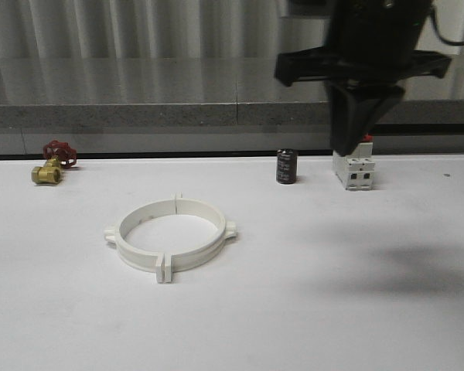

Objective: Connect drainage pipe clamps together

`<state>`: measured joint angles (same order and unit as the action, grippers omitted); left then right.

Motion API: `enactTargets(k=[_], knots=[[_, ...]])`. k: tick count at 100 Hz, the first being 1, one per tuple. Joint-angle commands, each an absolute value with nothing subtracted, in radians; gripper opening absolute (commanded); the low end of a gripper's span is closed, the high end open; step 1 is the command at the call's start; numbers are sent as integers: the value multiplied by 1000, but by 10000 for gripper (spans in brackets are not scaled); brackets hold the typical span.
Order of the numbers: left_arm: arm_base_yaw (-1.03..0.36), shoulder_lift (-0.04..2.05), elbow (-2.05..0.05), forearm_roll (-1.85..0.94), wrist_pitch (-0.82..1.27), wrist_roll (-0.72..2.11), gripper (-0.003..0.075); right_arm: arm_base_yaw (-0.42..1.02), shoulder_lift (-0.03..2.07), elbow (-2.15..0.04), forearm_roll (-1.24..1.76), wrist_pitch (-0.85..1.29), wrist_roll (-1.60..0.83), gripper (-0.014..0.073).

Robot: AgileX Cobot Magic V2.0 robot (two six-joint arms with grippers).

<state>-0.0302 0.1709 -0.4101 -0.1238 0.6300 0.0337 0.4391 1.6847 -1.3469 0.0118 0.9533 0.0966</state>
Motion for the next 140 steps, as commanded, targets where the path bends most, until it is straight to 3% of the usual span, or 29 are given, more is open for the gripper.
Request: enactTargets(k=[1, 72, 140], knots=[[-28, 181, -436, -131, 556, 32, -21, 384, 1568, -1308, 11, 901, 76, -67], [-28, 181, -436, -131, 556, 32, -21, -92, 1020, -866, 7, 782, 77, -65], [-28, 181, -436, -131, 556, 32, -21, -104, 331, -377, -69, 273, 77, -65]])
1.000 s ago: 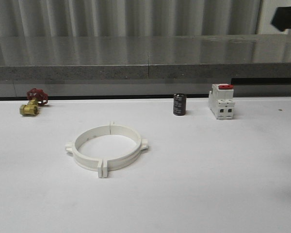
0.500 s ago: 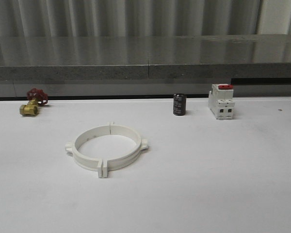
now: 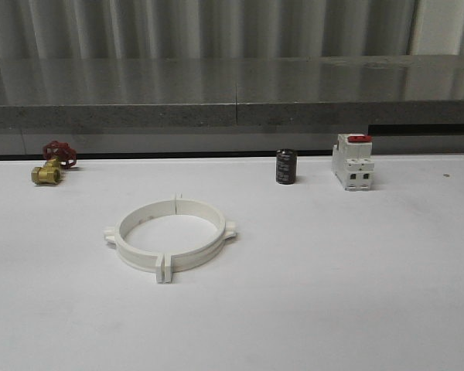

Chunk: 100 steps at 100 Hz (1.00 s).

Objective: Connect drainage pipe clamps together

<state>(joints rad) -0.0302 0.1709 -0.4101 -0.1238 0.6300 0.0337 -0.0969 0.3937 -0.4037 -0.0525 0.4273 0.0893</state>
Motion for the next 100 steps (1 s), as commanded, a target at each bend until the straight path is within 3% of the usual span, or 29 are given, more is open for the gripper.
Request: enactTargets(k=[1, 43, 62, 100], knots=[[-28, 181, -436, -131, 556, 32, -21, -104, 317, -372, -69, 269, 77, -65], [-28, 181, -436, -131, 556, 32, -21, -104, -28, -109, -80, 167, 77, -65], [-28, 181, -436, -131, 556, 32, -21, -99, -31, 16, -79, -59, 77, -65], [-28, 181, -436, -131, 556, 32, -21, -69, -29, 10, -80, -54, 77, -65]])
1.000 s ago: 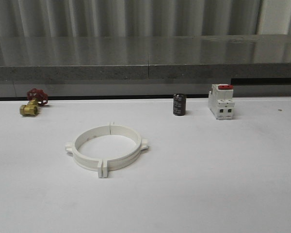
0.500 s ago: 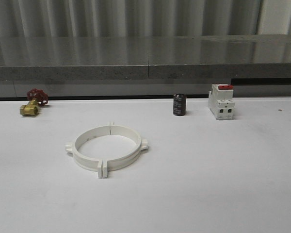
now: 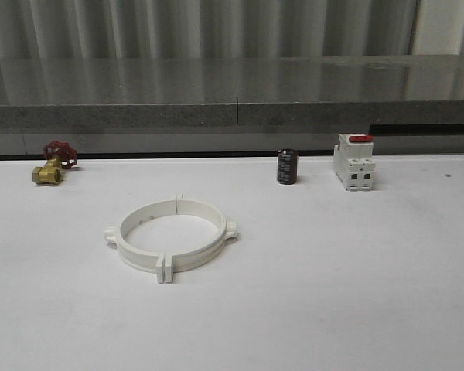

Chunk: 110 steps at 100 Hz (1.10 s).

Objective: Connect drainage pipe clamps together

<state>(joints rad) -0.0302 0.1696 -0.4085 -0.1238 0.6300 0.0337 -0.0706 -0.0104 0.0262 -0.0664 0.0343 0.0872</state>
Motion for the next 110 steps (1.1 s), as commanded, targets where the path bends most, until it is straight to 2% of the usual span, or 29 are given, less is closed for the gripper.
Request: enactTargets(k=[1, 69, 91, 110], knots=[[-28, 181, -436, -131, 556, 32, -21, -69, -29, 10, -80, -54, 77, -65], [-28, 181, -427, -87, 544, 32, -21, -69, -29, 10, -80, -54, 77, -65], [-28, 157, -226, -27, 144, 32, -21, -69, -29, 10, -80, -54, 77, -65], [-28, 41, -54, -16, 63, 32, -21, -69, -29, 10, -80, -54, 77, -65]])
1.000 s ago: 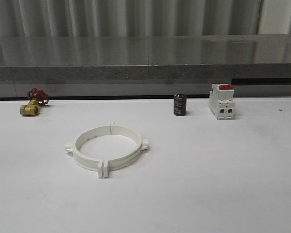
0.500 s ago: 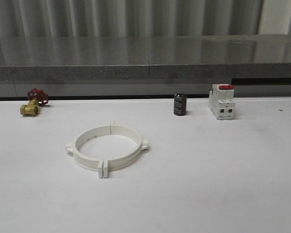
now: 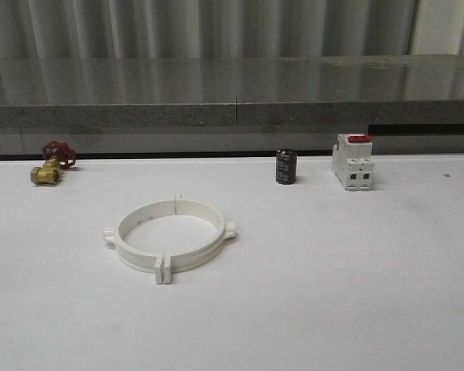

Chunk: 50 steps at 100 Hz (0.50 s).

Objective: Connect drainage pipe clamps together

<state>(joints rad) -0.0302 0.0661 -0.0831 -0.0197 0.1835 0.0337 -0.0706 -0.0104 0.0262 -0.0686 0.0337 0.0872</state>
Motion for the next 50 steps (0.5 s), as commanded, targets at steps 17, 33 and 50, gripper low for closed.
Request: enactTargets(k=[17, 33, 50], knots=[[-28, -29, 41, -10, 59, 32, -21, -69, -29, 10, -80, -54, 77, -65], [-28, -32, 46, -10, 82, 32, -21, -69, -29, 10, -80, -54, 77, -65], [-28, -32, 46, -10, 82, 32, -21, -69, -29, 10, -80, -54, 77, -65]])
